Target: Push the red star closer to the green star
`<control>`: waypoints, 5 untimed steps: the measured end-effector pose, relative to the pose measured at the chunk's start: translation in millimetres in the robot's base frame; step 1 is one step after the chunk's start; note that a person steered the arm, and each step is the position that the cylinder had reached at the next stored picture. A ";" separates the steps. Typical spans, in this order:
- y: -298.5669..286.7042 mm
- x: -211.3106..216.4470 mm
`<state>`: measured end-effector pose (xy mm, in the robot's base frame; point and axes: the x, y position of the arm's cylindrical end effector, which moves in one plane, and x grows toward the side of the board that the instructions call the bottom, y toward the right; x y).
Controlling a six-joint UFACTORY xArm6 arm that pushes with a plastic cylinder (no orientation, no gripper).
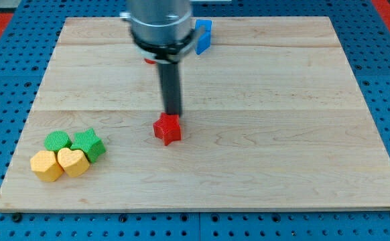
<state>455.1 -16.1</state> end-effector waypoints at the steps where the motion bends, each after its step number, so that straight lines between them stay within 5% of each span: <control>1: 45.6 8.2; 2: 30.0 46.8; 5: -66.6 21.1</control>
<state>476.2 -82.7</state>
